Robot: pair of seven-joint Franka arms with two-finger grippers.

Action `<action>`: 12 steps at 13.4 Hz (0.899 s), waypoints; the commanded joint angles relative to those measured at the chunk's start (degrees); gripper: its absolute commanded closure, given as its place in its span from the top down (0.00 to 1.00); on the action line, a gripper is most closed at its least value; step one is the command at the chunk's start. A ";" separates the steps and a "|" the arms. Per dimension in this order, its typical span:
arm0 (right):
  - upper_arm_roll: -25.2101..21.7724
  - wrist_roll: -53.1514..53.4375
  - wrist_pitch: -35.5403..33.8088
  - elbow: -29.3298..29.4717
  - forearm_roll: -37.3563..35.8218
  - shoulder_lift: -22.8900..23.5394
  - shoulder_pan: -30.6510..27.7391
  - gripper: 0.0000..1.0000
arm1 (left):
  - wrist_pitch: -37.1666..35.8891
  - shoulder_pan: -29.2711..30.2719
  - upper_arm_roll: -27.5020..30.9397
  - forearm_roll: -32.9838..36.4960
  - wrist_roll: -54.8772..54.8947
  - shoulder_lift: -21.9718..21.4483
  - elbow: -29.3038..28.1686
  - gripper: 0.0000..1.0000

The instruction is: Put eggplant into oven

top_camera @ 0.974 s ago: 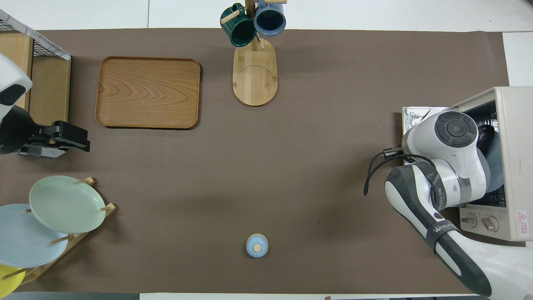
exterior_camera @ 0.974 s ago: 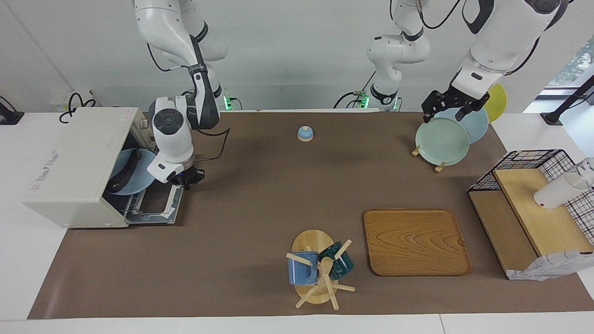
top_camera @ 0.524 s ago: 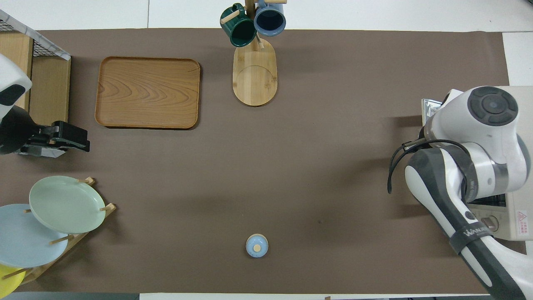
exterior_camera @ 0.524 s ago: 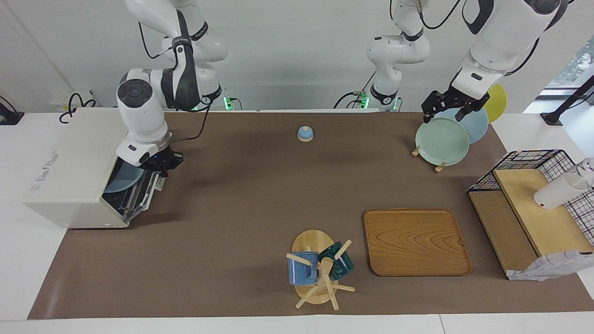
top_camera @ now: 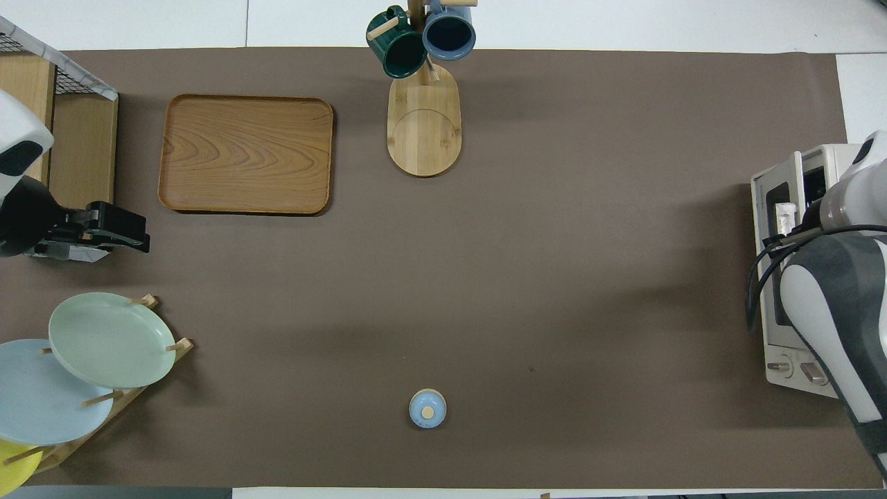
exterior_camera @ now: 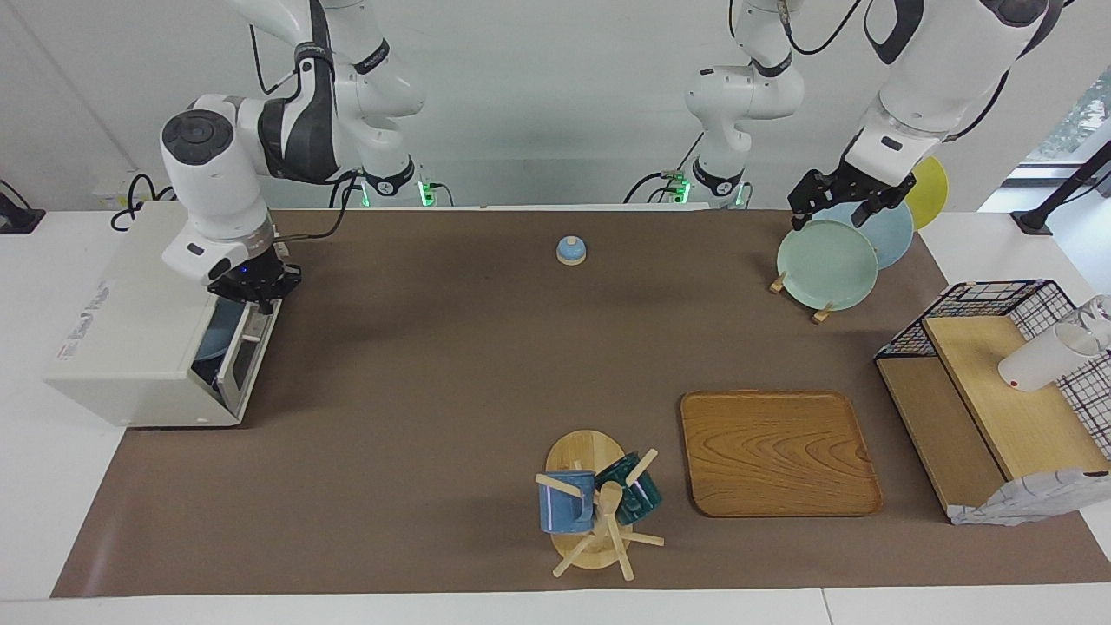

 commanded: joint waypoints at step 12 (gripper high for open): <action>1.80 2.06 -13.31 12.61 10.17 -1.53 0.25 1.00 | -0.13 0.18 -0.06 1.28 -0.02 -0.60 -0.02 1.00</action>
